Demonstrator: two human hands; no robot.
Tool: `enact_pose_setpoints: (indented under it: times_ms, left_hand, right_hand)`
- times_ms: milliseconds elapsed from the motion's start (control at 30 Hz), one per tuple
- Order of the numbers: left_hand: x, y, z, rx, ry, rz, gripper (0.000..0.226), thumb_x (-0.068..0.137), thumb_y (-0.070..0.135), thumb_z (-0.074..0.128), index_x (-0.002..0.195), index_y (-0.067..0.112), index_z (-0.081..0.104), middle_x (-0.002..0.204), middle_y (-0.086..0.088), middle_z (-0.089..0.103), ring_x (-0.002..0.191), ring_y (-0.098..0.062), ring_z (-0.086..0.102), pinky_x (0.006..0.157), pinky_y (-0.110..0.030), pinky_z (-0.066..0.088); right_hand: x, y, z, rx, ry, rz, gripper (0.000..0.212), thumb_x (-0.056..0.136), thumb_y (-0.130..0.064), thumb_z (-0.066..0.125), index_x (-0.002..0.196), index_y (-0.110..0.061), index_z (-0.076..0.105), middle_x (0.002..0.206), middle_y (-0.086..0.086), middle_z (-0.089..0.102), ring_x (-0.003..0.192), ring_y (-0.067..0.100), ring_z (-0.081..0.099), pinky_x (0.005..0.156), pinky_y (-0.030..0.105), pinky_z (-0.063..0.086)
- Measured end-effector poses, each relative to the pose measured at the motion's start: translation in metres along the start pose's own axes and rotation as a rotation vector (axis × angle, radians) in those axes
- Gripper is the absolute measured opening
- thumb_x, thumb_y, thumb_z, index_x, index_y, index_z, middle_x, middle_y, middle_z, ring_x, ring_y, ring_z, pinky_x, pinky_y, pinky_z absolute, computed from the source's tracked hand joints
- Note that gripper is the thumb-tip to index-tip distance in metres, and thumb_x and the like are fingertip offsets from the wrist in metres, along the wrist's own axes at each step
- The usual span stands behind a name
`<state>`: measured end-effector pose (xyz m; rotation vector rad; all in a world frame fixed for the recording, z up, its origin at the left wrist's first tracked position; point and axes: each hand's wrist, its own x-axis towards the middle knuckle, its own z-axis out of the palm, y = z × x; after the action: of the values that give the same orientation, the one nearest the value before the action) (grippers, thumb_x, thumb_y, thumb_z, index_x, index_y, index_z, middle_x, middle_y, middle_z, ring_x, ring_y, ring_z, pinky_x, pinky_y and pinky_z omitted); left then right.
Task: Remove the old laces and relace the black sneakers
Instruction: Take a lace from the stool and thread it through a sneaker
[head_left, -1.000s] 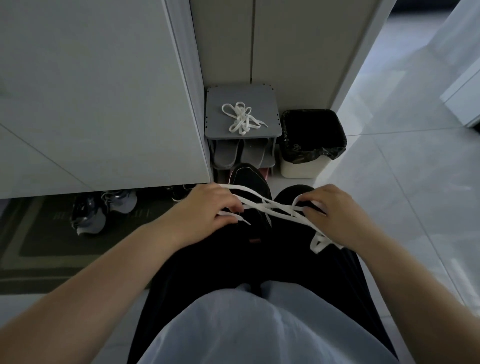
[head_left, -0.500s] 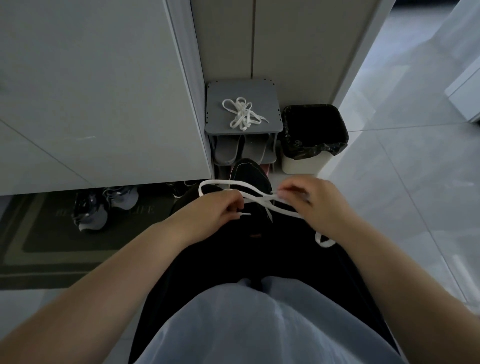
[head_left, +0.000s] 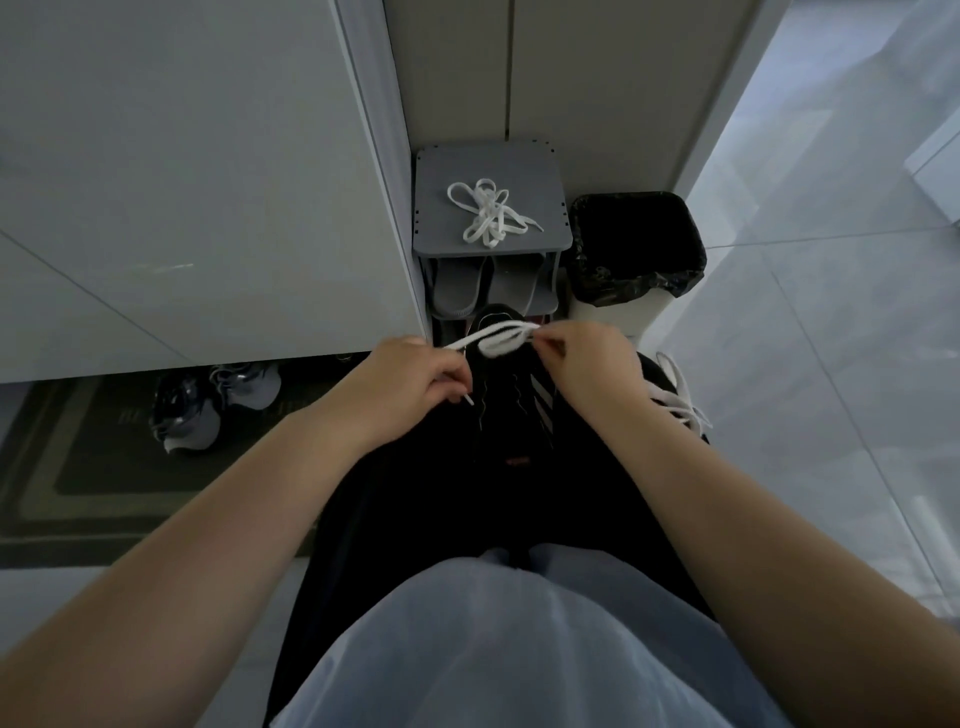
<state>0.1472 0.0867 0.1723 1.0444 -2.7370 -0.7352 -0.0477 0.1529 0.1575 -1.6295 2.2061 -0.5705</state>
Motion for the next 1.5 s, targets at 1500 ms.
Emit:
enact_pose_setpoints:
  times_ms: [1500]
  left_hand:
    - [0.0,0.024,0.047,0.131,0.132,-0.227,0.045,0.087,0.048,0.052,0.126,0.026,0.056,0.12,0.006,0.053,0.121,-0.018,0.038,0.1,-0.032,0.02]
  right_hand:
    - [-0.017,-0.003,0.007,0.056,-0.116,0.029,0.026,0.076,-0.019,0.063,0.102,-0.017,0.068,0.098,0.002,0.068,0.092,0.021,0.061,0.076,0.03,0.049]
